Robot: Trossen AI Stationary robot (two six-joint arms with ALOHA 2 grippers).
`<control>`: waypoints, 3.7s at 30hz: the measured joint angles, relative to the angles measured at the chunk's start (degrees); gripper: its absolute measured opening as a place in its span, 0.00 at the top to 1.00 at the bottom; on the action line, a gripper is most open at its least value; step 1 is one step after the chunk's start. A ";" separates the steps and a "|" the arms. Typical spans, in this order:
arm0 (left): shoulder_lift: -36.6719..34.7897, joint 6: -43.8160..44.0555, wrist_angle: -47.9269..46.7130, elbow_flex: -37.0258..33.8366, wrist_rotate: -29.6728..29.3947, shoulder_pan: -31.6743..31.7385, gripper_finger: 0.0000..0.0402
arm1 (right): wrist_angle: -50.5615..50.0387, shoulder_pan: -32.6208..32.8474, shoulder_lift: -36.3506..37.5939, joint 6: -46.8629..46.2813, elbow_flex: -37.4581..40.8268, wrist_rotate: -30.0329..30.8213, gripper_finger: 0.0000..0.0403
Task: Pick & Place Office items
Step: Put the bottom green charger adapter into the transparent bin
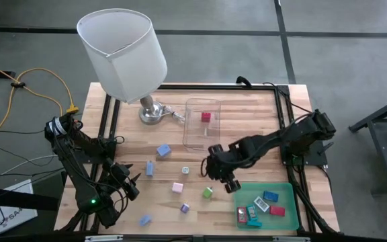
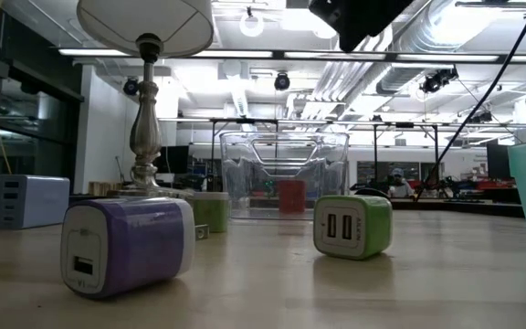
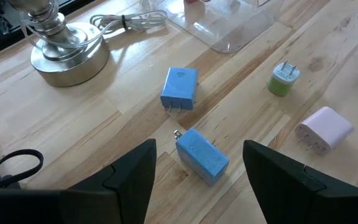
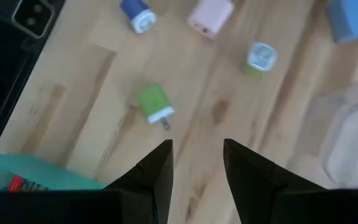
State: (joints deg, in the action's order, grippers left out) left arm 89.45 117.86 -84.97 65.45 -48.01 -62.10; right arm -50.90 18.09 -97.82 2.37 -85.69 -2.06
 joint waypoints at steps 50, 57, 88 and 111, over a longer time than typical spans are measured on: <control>0.02 0.00 0.00 0.00 0.04 0.00 0.42 | -4.20 4.72 -24.58 4.22 -16.36 -3.95 0.48; 0.02 0.00 0.01 0.00 0.06 0.01 0.42 | -3.49 5.11 -26.53 5.40 -16.35 -3.92 0.49; 0.00 0.00 -0.02 0.00 0.02 0.01 0.42 | -2.08 5.02 -30.05 6.51 -14.22 -3.66 0.51; 0.00 0.00 -0.02 0.00 0.02 -0.01 0.42 | -2.02 4.98 -29.08 6.51 -13.49 -1.90 0.64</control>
State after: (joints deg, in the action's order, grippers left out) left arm 89.45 117.86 -84.99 65.45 -47.99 -62.10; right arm -52.92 23.07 -126.90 8.88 -99.18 -3.95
